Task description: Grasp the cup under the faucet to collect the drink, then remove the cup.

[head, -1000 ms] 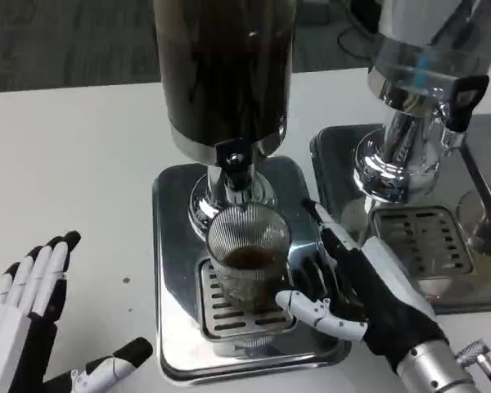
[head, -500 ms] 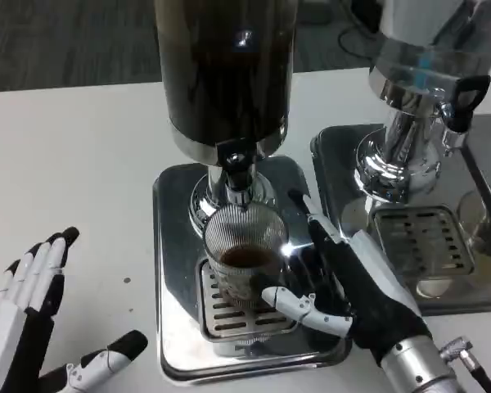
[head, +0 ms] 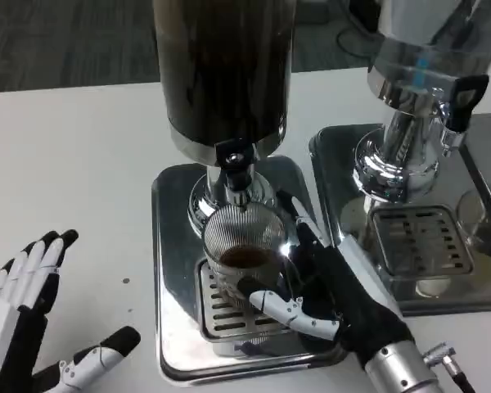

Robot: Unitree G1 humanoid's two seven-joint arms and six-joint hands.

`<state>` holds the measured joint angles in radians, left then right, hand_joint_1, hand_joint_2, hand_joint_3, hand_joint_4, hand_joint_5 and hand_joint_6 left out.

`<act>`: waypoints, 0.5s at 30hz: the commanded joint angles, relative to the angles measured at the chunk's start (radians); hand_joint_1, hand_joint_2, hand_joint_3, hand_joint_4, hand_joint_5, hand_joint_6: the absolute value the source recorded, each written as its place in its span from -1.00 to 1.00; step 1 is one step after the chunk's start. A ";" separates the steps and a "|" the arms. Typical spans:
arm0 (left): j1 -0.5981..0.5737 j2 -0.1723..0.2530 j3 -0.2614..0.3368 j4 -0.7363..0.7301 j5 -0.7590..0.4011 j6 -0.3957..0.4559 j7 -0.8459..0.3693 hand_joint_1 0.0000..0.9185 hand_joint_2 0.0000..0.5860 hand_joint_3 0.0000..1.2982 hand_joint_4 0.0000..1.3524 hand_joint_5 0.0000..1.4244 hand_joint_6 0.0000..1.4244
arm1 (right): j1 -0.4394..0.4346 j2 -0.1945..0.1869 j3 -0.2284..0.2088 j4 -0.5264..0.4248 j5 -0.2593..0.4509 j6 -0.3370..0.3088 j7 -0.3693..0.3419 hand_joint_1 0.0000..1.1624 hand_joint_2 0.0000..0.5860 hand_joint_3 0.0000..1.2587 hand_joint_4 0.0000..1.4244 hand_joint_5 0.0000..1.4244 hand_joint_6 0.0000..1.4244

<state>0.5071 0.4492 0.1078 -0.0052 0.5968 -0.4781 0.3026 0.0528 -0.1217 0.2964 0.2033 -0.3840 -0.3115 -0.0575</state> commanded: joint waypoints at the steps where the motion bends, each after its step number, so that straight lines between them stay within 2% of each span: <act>1: 0.012 0.011 0.007 -0.005 -0.007 -0.002 -0.011 -1.00 -0.69 -0.88 -1.00 -1.00 -1.00 | -0.024 0.009 -0.003 0.056 0.022 -0.072 -0.011 0.03 -0.31 -1.00 -1.00 -1.00 -0.90; 4: 0.017 0.008 0.009 -0.007 -0.010 0.001 -0.010 -1.00 -0.68 -0.86 -1.00 -1.00 -1.00 | -0.037 0.006 0.008 0.071 0.017 -0.085 -0.001 0.05 -0.32 -1.00 -1.00 -1.00 -0.87; 7: 0.023 0.003 0.009 -0.010 -0.011 0.002 -0.007 -1.00 -0.67 -0.86 -1.00 -1.00 -1.00 | -0.042 0.016 0.004 0.095 0.034 -0.096 -0.005 0.07 -0.32 -1.00 -1.00 -1.00 -0.84; 11: 0.030 -0.004 0.008 -0.013 -0.013 0.006 -0.006 -1.00 -0.66 -0.85 -1.00 -1.00 -1.00 | -0.056 0.029 -0.005 0.113 0.055 -0.078 0.004 0.12 -0.40 -1.00 -1.00 -1.00 -0.79; 15: 0.039 -0.007 0.012 -0.016 -0.016 0.009 -0.005 -1.00 -0.63 -0.83 -1.00 -1.00 -1.00 | -0.073 0.041 0.003 0.147 0.062 -0.100 0.012 0.16 -0.42 -1.00 -1.00 -0.95 -0.75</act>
<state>0.5373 0.4476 0.1083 -0.0113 0.5925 -0.4777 0.3004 -0.0048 -0.0933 0.2943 0.3203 -0.3343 -0.3919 -0.0548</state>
